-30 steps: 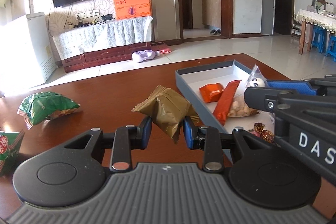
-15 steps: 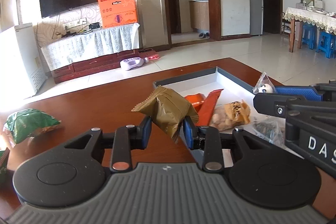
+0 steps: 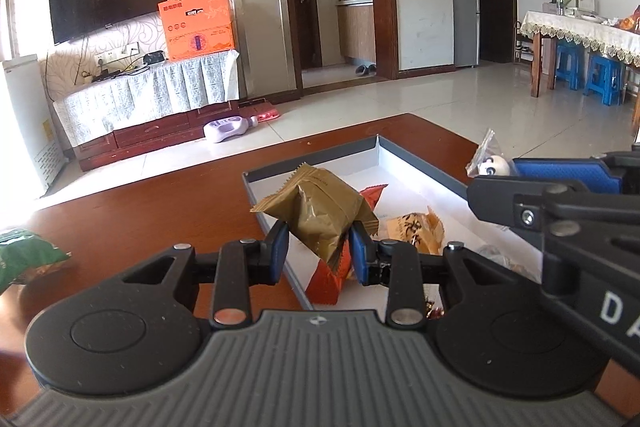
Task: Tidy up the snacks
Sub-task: 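Carry the brown packet with the left tool while the right tool carries the white candy over the box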
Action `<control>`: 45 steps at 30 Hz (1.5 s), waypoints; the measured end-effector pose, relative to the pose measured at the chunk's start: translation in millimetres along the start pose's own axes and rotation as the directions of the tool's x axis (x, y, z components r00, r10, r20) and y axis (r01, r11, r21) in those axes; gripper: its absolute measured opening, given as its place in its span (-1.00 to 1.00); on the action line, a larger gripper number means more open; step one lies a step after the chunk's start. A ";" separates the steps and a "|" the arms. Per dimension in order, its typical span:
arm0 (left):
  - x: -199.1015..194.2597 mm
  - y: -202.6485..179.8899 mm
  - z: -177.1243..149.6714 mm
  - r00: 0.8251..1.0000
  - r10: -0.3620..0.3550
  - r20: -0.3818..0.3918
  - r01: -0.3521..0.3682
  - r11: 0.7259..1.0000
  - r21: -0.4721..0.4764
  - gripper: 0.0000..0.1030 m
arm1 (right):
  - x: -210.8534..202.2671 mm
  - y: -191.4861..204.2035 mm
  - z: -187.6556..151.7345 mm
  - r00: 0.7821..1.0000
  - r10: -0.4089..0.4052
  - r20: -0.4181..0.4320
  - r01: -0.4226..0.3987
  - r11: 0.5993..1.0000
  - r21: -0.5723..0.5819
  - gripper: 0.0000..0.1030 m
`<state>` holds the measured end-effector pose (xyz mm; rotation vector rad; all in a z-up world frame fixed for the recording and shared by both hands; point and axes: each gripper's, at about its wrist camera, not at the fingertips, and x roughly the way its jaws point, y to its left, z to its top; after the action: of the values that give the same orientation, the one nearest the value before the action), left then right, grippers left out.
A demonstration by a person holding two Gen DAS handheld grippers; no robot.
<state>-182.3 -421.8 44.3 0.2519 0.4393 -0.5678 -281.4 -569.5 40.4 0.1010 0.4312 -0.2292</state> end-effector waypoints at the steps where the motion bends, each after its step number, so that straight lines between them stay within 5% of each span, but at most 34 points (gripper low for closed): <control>1: 2.1 -1.4 -0.2 1.000 -0.007 0.006 0.007 1.000 -0.003 -0.26 | -0.2 -0.2 -0.3 1.000 -0.001 0.001 0.001 1.000 0.001 -0.61; 19: 43.9 -15.7 7.4 0.990 -0.137 0.028 0.137 0.990 -0.008 -0.26 | 4.7 -7.1 -1.4 1.000 -0.027 -0.006 0.027 0.999 0.031 -0.61; 38: 62.0 -14.0 4.9 0.986 -0.168 0.002 0.168 0.986 -0.007 -0.26 | 7.1 -9.4 0.2 0.999 -0.032 -0.020 0.033 0.998 0.045 -0.61; 45: 63.0 -12.1 3.5 0.984 -0.178 -0.001 0.178 0.984 -0.010 -0.05 | 8.3 -11.7 2.8 0.999 -0.027 -0.024 0.028 0.999 0.041 -0.61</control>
<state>-140.5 -461.9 16.7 0.2052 0.4694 -0.7406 -275.8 -582.9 38.8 0.1380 0.4516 -0.2643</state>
